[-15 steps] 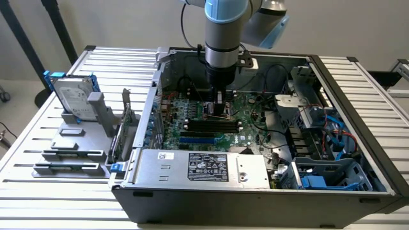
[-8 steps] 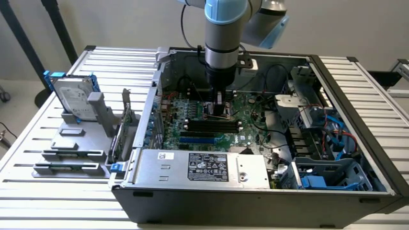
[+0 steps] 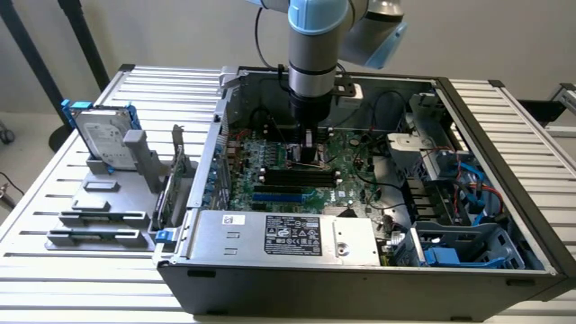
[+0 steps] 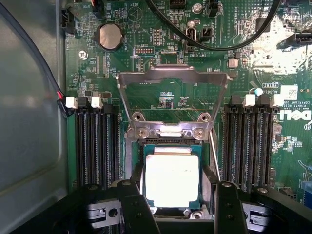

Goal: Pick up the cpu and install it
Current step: 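Place the cpu into insertion slot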

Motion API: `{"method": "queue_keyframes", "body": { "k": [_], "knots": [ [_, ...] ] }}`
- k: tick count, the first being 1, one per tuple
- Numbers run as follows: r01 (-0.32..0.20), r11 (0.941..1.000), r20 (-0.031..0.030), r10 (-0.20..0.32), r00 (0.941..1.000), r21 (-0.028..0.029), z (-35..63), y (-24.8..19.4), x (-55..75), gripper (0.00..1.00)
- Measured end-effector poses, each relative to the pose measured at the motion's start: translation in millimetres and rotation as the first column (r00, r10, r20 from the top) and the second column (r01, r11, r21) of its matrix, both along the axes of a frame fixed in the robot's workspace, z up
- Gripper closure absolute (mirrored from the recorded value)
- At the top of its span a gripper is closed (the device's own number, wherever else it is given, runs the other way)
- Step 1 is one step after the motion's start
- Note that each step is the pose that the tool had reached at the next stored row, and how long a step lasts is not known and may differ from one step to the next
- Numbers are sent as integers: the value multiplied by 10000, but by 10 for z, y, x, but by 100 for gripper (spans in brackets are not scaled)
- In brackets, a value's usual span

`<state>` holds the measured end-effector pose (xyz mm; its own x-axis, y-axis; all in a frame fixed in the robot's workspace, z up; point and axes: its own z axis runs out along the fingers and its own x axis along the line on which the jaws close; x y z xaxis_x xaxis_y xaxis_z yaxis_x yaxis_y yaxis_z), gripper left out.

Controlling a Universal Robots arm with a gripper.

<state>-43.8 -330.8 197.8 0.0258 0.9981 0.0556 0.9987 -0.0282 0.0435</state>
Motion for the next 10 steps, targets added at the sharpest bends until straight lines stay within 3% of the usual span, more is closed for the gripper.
{"method": "queue_keyframes", "body": {
  "k": [10],
  "knots": [
    [4,10000,21,-4,10000,-78,-5,17,0,45]
  ]
}}
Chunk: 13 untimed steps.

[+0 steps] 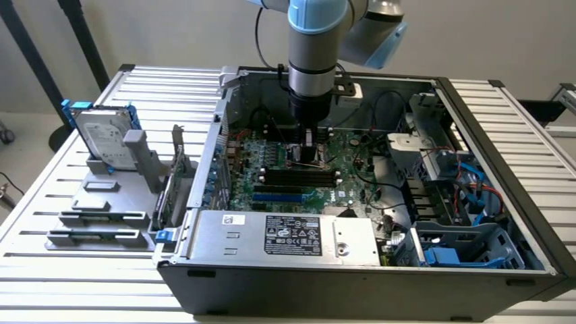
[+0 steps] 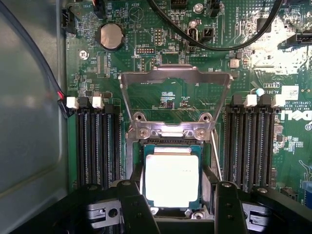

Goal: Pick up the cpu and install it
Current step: 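Place the cpu into insertion slot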

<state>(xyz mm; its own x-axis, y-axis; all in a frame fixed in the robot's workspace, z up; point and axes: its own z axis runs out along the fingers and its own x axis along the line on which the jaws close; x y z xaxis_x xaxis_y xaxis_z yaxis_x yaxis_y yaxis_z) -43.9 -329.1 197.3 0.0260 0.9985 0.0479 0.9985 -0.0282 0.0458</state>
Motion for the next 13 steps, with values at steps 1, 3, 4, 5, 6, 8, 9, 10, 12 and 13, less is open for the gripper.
{"method": "queue_keyframes", "body": {
  "k": [1,3,4,5,6,8,9,10,12,13],
  "knots": [
    [3,10000,8,-3,10000,-9,-2,1,0,45],
    [6,10000,18,-6,10000,-44,-7,3,-1,45],
    [8,10000,21,-8,10000,-59,-10,5,-2,45],
    [10,10000,24,-10,10000,-75,-12,6,-3,45],
    [10,10000,25,-10,10000,-84,-13,8,-3,45],
    [10,10000,26,-10,10000,-95,-16,11,-4,45],
    [11,10000,26,-11,10000,-98,-17,14,-4,45],
    [11,9999,27,-11,10000,-100,-18,17,-4,45],
    [11,9999,27,-11,10000,-101,-21,23,-4,45],
    [11,9999,28,-11,10000,-102,-23,26,-4,45]
  ]
}}
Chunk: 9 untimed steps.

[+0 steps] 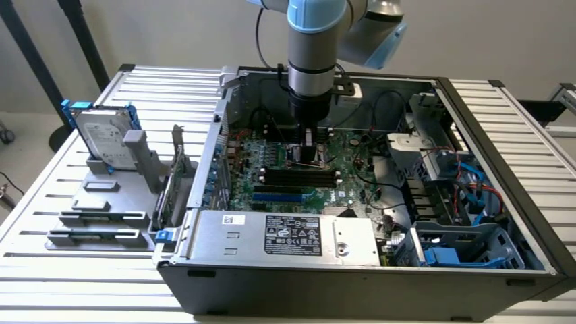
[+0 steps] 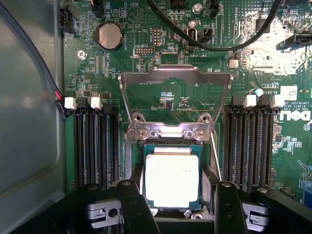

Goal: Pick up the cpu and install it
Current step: 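Place the cpu into insertion slot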

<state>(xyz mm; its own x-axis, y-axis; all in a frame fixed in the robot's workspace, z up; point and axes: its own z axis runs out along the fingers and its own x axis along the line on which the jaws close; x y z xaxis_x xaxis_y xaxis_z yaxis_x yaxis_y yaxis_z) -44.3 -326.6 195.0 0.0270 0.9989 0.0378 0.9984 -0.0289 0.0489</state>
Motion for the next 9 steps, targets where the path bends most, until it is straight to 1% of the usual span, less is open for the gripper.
{"method": "queue_keyframes", "body": {
  "k": [7,8,9],
  "knots": [
    [-1,10000,6,1,10000,-14,-8,4,-7,45],
    [1,10000,11,-1,10000,-6,-12,5,-8,45],
    [1,10000,19,-1,10000,13,-18,9,-7,44]
  ]
}}
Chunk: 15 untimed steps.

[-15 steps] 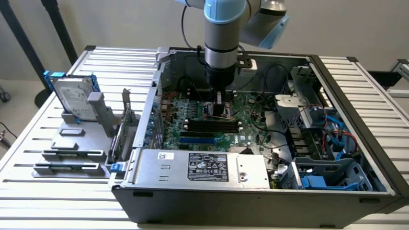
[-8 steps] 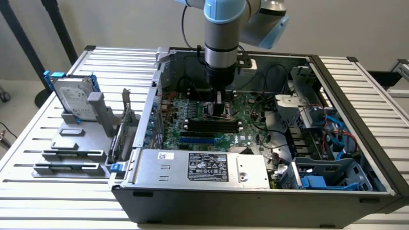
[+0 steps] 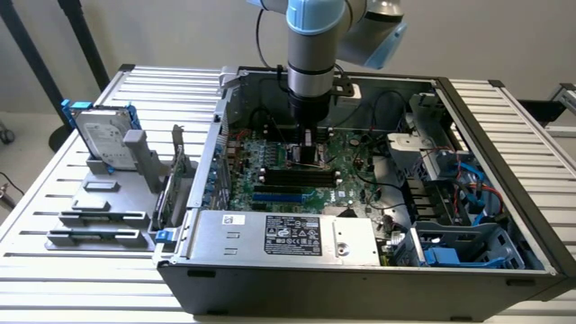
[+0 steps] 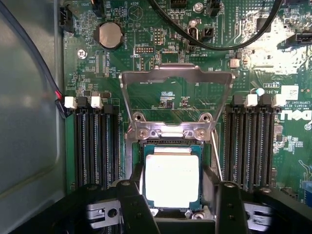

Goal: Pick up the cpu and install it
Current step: 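Place the cpu into insertion slot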

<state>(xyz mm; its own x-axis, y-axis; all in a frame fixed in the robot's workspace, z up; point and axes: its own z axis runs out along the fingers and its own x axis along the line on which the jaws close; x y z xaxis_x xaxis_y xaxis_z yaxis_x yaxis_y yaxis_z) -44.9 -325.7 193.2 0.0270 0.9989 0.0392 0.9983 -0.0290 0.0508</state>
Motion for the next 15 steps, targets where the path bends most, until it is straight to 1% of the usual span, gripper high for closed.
{"method": "queue_keyframes", "body": {
  "k": [1,2,3,6,8,12,14,15],
  "knots": [
    [0,10000,1,0,10000,-6,-1,0,0,44],
    [-1,10000,-4,1,10000,-18,2,-2,-2,38],
    [-1,10000,-10,1,10000,-28,6,-5,-4,38],
    [0,10000,-11,0,10000,-29,8,-4,-5,38],
    [1,10000,-12,-1,10000,-30,27,-5,-9,38],
    [7,10000,-10,-7,10000,-29,131,-6,-28,38],
    [17,10000,-12,-17,10000,-22,192,-7,-47,38],
    [22,10000,-11,-22,10000,-6,218,-7,-59,38]
  ]
}}
